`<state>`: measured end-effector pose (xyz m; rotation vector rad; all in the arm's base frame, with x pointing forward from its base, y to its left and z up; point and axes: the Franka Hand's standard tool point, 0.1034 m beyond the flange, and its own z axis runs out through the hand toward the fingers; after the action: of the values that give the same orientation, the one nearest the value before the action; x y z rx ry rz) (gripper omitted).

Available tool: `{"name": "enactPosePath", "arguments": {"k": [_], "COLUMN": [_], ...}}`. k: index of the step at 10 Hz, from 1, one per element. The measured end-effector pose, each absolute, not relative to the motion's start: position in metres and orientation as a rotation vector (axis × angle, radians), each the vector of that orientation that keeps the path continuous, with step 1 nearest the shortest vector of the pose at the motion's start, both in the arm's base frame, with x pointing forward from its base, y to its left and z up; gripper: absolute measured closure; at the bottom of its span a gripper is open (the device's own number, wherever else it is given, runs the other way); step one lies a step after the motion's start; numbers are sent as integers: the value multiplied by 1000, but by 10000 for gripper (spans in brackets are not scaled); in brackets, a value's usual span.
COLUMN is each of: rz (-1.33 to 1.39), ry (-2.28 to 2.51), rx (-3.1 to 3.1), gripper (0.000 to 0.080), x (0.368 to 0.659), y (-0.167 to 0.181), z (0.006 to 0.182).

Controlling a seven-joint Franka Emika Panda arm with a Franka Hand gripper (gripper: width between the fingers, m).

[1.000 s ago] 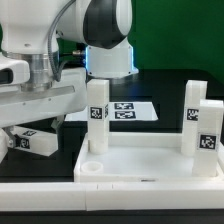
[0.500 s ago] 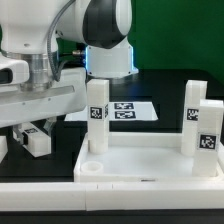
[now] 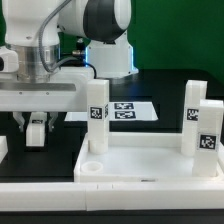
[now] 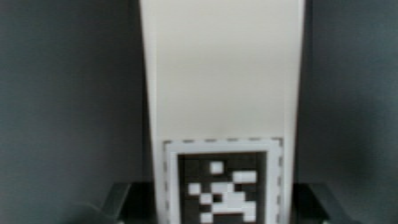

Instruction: Assemble desk

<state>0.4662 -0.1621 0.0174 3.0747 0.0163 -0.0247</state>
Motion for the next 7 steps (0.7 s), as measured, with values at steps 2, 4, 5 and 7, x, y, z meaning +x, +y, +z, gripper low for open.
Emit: {"name": "enactPosePath", "arguments": {"k": [2, 4, 5, 7], "rz": [-2, 1, -10, -14], "ry": [-421, -768, -857, -868], "rx": [3073, 3037, 3012, 3007], "gripper": [515, 515, 515, 515], "x": [456, 416, 407, 407], "y": [-161, -160, -155, -152], "z": [20, 17, 14, 13]}}
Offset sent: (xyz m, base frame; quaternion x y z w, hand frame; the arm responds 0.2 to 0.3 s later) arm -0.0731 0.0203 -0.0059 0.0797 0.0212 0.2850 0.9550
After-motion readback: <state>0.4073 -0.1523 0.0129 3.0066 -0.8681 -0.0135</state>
